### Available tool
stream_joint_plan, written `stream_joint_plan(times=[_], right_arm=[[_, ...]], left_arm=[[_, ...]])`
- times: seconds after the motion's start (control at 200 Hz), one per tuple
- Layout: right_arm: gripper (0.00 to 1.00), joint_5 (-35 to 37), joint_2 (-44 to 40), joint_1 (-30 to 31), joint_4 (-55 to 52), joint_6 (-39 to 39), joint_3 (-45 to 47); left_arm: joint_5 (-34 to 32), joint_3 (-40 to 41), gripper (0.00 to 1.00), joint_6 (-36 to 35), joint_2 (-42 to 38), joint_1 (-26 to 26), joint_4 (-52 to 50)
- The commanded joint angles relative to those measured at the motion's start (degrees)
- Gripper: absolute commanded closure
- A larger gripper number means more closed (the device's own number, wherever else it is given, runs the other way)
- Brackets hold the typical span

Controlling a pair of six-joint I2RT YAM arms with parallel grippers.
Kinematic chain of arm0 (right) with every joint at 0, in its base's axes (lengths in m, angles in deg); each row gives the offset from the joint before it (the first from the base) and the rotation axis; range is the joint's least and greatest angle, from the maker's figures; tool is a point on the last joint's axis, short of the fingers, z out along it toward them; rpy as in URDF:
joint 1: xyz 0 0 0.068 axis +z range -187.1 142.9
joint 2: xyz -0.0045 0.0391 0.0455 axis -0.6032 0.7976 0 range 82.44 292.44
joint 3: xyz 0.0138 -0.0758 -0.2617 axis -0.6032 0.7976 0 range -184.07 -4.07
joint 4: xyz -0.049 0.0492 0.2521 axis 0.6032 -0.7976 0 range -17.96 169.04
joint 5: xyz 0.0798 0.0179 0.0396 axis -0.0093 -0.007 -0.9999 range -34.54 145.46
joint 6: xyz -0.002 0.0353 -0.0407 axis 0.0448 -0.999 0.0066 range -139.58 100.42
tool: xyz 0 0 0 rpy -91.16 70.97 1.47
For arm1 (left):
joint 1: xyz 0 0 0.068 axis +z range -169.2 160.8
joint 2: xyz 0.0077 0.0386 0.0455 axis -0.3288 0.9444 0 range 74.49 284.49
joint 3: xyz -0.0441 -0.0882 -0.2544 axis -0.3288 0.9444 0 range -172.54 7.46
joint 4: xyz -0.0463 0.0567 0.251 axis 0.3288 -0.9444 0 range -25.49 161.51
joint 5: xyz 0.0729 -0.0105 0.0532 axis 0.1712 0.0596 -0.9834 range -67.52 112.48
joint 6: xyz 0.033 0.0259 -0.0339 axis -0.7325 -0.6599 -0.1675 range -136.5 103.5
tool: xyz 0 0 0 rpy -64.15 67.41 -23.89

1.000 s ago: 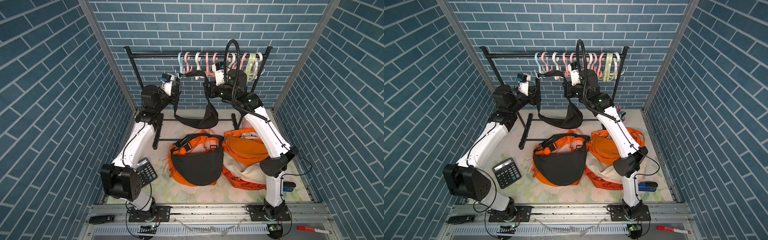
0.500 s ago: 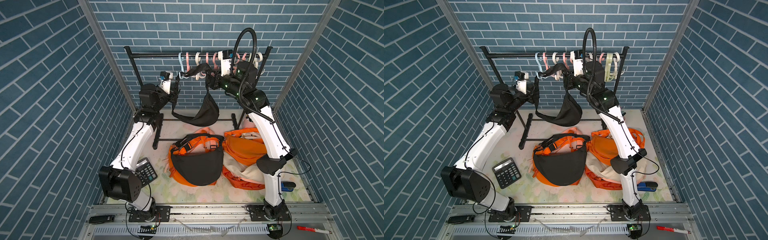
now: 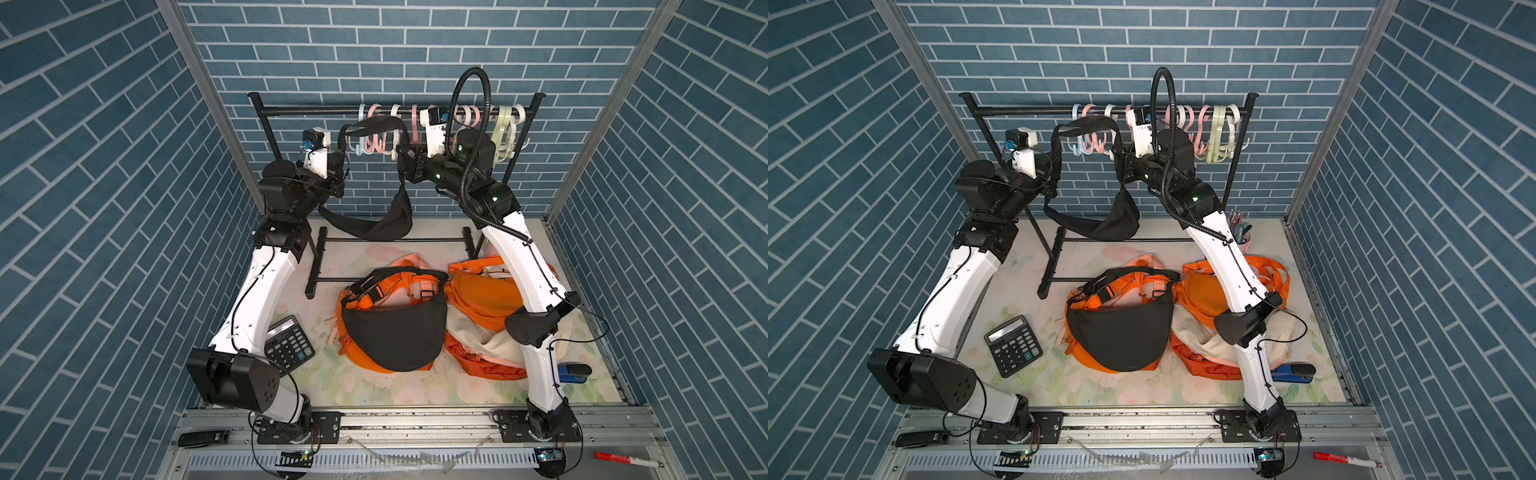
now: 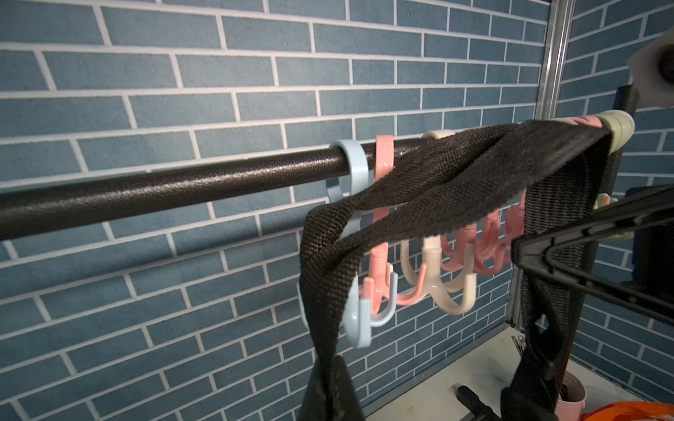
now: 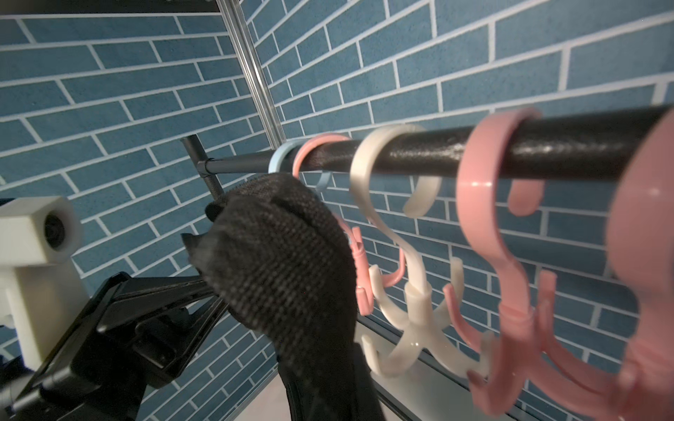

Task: Take the bag off the hook
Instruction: Pick up the bag from the hook.

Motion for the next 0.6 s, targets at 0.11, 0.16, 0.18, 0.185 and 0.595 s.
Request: stream_joint_plan(times=[0.11, 0.16, 0.18, 0.185, 0.595], right_arm=[[1.0, -1.4, -3.4, 0.3, 2.5, 0.0, 4.7], [1.0, -1.3, -4.3, 0.4, 2.4, 0.4, 5.8], [1.0, -1.3, -4.7, 0.4, 2.4, 0.5, 6.3], [1.0, -1.2, -4.8, 0.3, 2.4, 0.5, 6.5], [1.0, 1.0, -19.1, 2.0, 6.2, 4.6, 25.4]], left_arm=[[-0.9, -3.2, 1.0, -0.2, -1.7, 0.1, -1.1], [-1.1, -3.4, 1.0, -0.7, -2.2, 0.1, -1.3], [-1.2, -3.5, 1.0, -0.8, -2.5, 0.1, -1.3], [-1.2, -3.6, 1.0, -0.9, -2.5, 0.1, -1.4], [-2.8, 1.4, 1.0, -2.5, -11.8, 0.1, -0.8]])
